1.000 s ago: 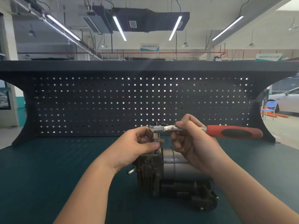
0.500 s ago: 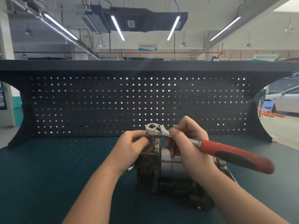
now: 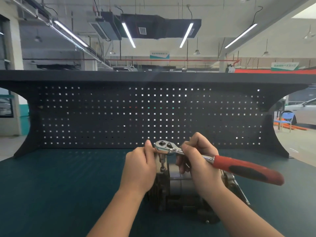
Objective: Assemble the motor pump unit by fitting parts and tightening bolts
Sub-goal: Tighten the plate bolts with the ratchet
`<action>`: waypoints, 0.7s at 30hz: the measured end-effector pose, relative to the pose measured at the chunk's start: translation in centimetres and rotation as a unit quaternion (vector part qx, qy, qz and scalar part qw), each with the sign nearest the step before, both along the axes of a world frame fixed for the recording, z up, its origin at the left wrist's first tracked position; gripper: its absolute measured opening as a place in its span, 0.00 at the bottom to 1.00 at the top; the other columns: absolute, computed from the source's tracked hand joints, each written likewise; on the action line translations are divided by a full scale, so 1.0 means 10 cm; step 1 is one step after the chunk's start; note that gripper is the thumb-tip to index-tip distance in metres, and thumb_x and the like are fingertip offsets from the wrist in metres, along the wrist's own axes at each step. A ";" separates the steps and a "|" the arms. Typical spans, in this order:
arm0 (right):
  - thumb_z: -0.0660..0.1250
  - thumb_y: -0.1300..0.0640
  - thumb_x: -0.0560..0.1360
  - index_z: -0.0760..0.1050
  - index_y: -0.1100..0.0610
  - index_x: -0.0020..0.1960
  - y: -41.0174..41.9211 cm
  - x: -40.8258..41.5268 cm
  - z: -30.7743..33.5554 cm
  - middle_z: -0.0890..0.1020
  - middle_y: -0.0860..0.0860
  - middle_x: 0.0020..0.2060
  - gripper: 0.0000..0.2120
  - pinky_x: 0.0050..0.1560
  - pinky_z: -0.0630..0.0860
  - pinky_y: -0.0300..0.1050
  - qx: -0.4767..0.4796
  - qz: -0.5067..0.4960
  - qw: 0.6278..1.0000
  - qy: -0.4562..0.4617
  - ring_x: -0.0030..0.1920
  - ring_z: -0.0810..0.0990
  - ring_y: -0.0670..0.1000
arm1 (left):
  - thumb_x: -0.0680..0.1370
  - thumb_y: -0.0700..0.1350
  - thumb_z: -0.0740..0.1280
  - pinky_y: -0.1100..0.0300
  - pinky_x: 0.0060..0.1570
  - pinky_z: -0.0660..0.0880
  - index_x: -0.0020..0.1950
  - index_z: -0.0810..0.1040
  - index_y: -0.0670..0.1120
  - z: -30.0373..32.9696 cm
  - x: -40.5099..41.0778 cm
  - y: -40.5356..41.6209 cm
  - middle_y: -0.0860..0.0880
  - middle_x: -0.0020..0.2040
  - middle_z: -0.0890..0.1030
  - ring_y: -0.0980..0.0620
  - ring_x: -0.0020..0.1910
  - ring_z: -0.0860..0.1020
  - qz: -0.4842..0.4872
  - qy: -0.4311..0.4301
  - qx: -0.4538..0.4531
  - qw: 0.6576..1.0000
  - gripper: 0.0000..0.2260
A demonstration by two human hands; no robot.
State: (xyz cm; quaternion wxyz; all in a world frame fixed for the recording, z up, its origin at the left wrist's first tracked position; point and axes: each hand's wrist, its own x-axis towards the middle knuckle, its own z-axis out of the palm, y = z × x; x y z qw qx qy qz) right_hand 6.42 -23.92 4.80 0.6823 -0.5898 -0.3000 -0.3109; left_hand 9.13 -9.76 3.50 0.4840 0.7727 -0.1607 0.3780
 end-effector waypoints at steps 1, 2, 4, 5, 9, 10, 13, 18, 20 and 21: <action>0.62 0.61 0.70 0.65 0.51 0.29 0.00 -0.02 -0.01 0.73 0.53 0.24 0.13 0.23 0.67 0.39 0.020 -0.002 1.000 -0.003 0.23 0.70 0.51 | 0.78 0.60 0.45 0.66 0.26 0.64 0.24 0.73 0.53 -0.01 -0.05 -0.01 0.55 0.23 0.74 0.57 0.25 0.72 0.014 -0.005 0.003 1.000 0.29; 0.63 0.59 0.69 0.65 0.50 0.29 0.00 -0.03 -0.02 0.71 0.53 0.25 0.12 0.24 0.66 0.40 0.039 -0.006 0.999 -0.013 0.24 0.68 0.51 | 0.77 0.62 0.43 0.63 0.29 0.68 0.26 0.73 0.51 -0.02 -0.09 -0.02 0.53 0.25 0.75 0.57 0.27 0.74 0.030 -0.009 0.015 0.999 0.29; 0.62 0.54 0.67 0.67 0.48 0.29 -0.01 -0.06 -0.02 0.69 0.53 0.27 0.09 0.28 0.65 0.43 0.046 -0.038 0.997 -0.051 0.28 0.66 0.52 | 0.76 0.62 0.39 0.53 0.37 0.74 0.35 0.78 0.46 -0.03 -0.19 -0.04 0.50 0.32 0.79 0.54 0.35 0.77 0.056 -0.018 0.049 0.997 0.33; 0.61 0.53 0.67 0.67 0.47 0.30 0.00 -0.08 -0.02 0.69 0.53 0.27 0.08 0.29 0.64 0.44 0.047 -0.051 0.995 -0.072 0.29 0.66 0.51 | 0.76 0.62 0.38 0.52 0.39 0.74 0.37 0.79 0.44 -0.04 -0.24 -0.04 0.50 0.33 0.79 0.53 0.36 0.77 0.068 -0.024 0.061 0.996 0.34; 0.59 0.55 0.71 0.68 0.47 0.32 0.05 -0.12 0.02 0.70 0.54 0.27 0.09 0.31 0.65 0.39 0.063 -0.046 0.990 -0.119 0.28 0.66 0.48 | 0.78 0.64 0.36 0.55 0.29 0.69 0.29 0.71 0.47 -0.03 -0.44 -0.04 0.50 0.26 0.74 0.51 0.31 0.74 0.145 -0.048 0.076 0.985 0.34; 0.59 0.55 0.71 0.68 0.47 0.32 0.07 -0.12 0.02 0.70 0.53 0.27 0.10 0.31 0.65 0.38 0.062 -0.041 0.989 -0.125 0.28 0.66 0.47 | 0.77 0.65 0.36 0.53 0.30 0.71 0.30 0.72 0.47 -0.04 -0.46 -0.03 0.50 0.26 0.75 0.51 0.30 0.75 0.155 -0.046 0.075 0.984 0.34; 0.58 0.56 0.73 0.69 0.47 0.34 0.11 -0.11 -0.01 0.71 0.52 0.28 0.10 0.31 0.65 0.36 0.046 -0.064 0.986 -0.149 0.29 0.67 0.45 | 0.77 0.64 0.43 0.47 0.41 0.78 0.38 0.81 0.46 -0.06 -0.42 0.02 0.49 0.34 0.82 0.51 0.37 0.80 0.091 -0.055 0.018 0.994 0.33; 0.56 0.58 0.71 0.73 0.45 0.41 0.18 -0.20 -0.04 0.75 0.43 0.33 0.10 0.36 0.68 0.33 0.033 -0.126 0.982 -0.138 0.33 0.71 0.40 | 0.76 0.56 0.57 0.52 0.59 0.75 0.55 0.80 0.57 -0.12 -0.40 0.17 0.54 0.53 0.83 0.56 0.56 0.80 -0.121 -0.007 -0.001 0.993 0.15; 0.54 0.59 0.68 0.70 0.49 0.39 0.23 -0.30 -0.02 0.73 0.44 0.32 0.08 0.34 0.68 0.35 -0.021 -0.208 0.962 -0.176 0.32 0.71 0.39 | 0.73 0.58 0.54 0.56 0.55 0.75 0.55 0.80 0.60 -0.09 -0.41 0.19 0.57 0.51 0.82 0.59 0.54 0.79 -0.091 -0.007 0.043 0.995 0.19; 0.54 0.60 0.67 0.68 0.51 0.37 0.30 -0.36 0.00 0.71 0.45 0.30 0.06 0.31 0.68 0.40 -0.076 -0.262 0.939 -0.210 0.30 0.70 0.41 | 0.71 0.59 0.54 0.58 0.52 0.74 0.55 0.80 0.59 -0.07 -0.41 0.19 0.58 0.50 0.81 0.60 0.52 0.78 -0.074 0.006 0.063 0.995 0.20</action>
